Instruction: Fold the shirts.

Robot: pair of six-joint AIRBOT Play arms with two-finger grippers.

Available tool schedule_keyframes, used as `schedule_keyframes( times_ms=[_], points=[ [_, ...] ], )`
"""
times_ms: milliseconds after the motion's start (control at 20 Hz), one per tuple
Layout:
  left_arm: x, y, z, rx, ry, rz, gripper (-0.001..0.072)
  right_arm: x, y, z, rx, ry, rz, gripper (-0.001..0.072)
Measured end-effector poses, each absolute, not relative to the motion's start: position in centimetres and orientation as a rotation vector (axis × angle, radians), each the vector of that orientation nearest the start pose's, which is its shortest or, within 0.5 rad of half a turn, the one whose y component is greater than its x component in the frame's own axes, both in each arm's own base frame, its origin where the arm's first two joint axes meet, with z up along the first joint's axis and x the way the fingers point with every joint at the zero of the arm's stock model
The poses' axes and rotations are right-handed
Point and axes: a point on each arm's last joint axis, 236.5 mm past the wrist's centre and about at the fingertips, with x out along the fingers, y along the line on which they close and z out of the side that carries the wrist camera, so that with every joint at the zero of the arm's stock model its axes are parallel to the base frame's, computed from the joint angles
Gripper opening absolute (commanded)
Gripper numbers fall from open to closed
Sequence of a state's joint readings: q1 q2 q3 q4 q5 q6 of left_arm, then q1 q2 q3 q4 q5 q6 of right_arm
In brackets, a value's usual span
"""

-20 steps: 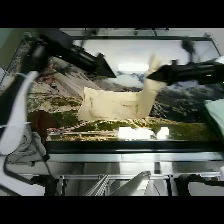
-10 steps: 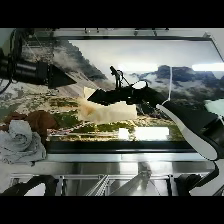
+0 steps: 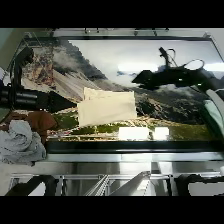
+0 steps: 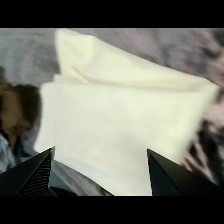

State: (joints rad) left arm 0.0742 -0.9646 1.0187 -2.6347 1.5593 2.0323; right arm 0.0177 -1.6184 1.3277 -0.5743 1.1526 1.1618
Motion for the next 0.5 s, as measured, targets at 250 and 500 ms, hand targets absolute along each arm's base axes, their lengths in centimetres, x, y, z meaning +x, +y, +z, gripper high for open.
schedule_keyframes(
  times_ms=[250, 500],
  points=[
    [24.6, -18.9, 16.5, -0.474, 1.059, -1.031, 0.0019, 41.6, 14.1, -5.3, 0.631, 1.37, 0.524, 0.0652],
    [24.4, -18.9, 16.5, -0.473, 1.058, -1.031, 0.0019, 40.1, 18.6, -9.0, 0.717, 1.46, 0.578, 0.0644]
  ],
)
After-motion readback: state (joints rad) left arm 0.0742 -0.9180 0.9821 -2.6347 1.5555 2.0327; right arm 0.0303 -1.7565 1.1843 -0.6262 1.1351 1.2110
